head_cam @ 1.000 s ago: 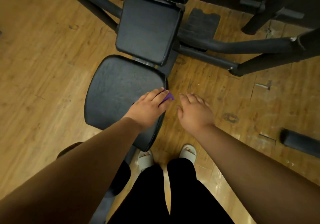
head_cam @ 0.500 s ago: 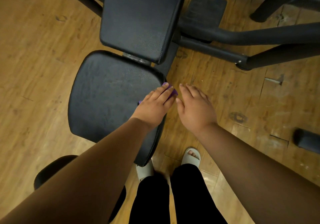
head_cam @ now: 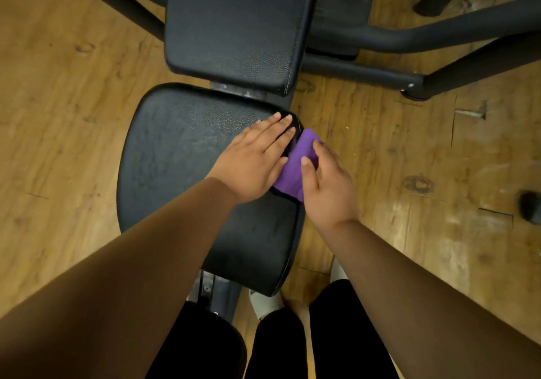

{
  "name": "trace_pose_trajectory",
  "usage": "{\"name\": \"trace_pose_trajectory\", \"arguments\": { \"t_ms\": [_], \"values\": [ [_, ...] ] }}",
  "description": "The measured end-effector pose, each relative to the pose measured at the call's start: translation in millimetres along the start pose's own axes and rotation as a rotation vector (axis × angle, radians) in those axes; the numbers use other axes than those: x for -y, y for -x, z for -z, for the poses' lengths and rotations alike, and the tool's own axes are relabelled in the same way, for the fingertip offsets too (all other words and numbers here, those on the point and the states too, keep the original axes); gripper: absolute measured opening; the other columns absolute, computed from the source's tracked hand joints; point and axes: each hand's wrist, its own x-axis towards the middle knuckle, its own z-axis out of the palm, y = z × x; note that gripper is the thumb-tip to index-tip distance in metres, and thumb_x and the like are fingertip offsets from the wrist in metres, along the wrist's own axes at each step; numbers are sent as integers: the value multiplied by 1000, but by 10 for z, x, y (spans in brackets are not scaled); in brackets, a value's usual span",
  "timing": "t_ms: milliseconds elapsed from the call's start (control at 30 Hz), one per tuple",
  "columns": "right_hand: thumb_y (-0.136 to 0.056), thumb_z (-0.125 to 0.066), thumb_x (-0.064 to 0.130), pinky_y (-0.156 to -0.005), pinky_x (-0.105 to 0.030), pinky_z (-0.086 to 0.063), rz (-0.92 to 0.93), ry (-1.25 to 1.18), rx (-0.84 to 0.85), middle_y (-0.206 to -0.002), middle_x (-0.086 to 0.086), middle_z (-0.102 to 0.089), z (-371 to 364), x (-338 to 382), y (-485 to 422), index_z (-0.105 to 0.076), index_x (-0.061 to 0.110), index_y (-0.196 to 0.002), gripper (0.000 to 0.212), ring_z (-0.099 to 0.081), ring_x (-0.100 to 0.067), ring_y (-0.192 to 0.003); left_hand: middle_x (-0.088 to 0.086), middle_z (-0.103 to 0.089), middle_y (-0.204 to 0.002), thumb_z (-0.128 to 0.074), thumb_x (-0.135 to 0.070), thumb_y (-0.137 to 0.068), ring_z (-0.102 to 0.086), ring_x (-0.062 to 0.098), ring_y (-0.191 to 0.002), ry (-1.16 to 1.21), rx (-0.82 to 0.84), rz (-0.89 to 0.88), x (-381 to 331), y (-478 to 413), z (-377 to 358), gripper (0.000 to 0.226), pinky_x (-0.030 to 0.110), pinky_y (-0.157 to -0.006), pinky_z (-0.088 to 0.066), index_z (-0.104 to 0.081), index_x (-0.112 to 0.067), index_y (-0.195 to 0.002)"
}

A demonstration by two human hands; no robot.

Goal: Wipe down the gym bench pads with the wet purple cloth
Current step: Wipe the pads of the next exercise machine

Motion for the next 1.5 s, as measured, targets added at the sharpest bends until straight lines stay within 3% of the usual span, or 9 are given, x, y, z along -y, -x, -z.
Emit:
{"name": "trace_pose_trajectory", "arguments": {
  "t_ms": [200,400,600,767,900,1000,1133,1300,1500],
  "values": [
    [-93,-61,33,-84,-12,-41,-184,-319,-149,-124,9,-59,-65,73,-166,-55,22,-132,41,-55,-5,-109,11,-32,-155,-35,-38,-98,-24,27,-146,54,-49,-77,164,-47,-136,58,42,-119,-18,-39,-6,-145],
    [-100,-50,25,-102,-19,-38,-274,-666,-64,-139,16,-50,-75,39,-247,-52,36,-135,37,-46,1,-123,14,-27,-156,-36,-48,-95,-19,28,-147,44,-136,-53,115,-45,-312,69,43,-120,-12,-34,-5,-148],
    [-102,-46,29,-107,-13,-32,-236,-675,-152,-136,13,-56,-257,149,-527,-58,29,-132,32,-46,2,-127,14,-28,-156,-33,-48,-95,-22,29,-146,-42,-192,-66,128,-42,-393,68,46,-119,-18,-34,-4,-148],
    [-103,-41,25,-112,-13,-26,-109,-537,-228,-138,22,-44,-392,69,-210,-47,30,-139,36,-36,7,-133,15,-29,-155,-34,-48,-95,-23,29,-146,-45,-213,-71,149,-38,-428,68,46,-119,-18,-33,-4,-147],
    [-102,-45,27,-99,-5,-35,-217,-607,-124,-125,18,-61,-270,73,-639,-60,29,-129,31,-49,12,-113,16,-33,-153,-37,-47,-93,-25,31,-145,-54,-229,-77,147,-41,-441,68,46,-118,-20,-38,-2,-144],
    [-102,-47,27,-100,-8,-36,-212,-672,-130,-126,18,-61,-271,68,-629,-62,30,-127,29,-51,11,-115,16,-34,-153,-37,-46,-94,-26,31,-144,-57,-241,-84,154,-49,-447,67,46,-119,-19,-39,-2,-144],
    [-103,-43,25,-112,-17,-30,-66,-549,-251,-136,22,-48,-404,25,-225,-45,37,-133,33,-39,9,-131,15,-32,-154,-30,-48,-96,-24,30,-145,-56,-233,-77,160,-47,-452,66,45,-119,-18,-35,-5,-146],
    [-102,-47,18,-106,-14,-36,-100,-645,-130,-131,9,-61,-265,75,-720,-62,23,-126,29,-50,5,-122,16,-32,-154,-26,-49,-97,-25,32,-145,-60,-214,-81,159,-44,-472,68,48,-118,-20,-38,-2,-145],
    [-102,-46,20,-111,-18,-33,-91,-644,-209,-134,14,-56,-354,40,-347,-57,22,-132,32,-45,6,-128,15,-31,-154,-31,-47,-95,-25,32,-145,-57,-218,-84,171,-45,-473,67,47,-118,-20,-38,-3,-145]
  ]
}}
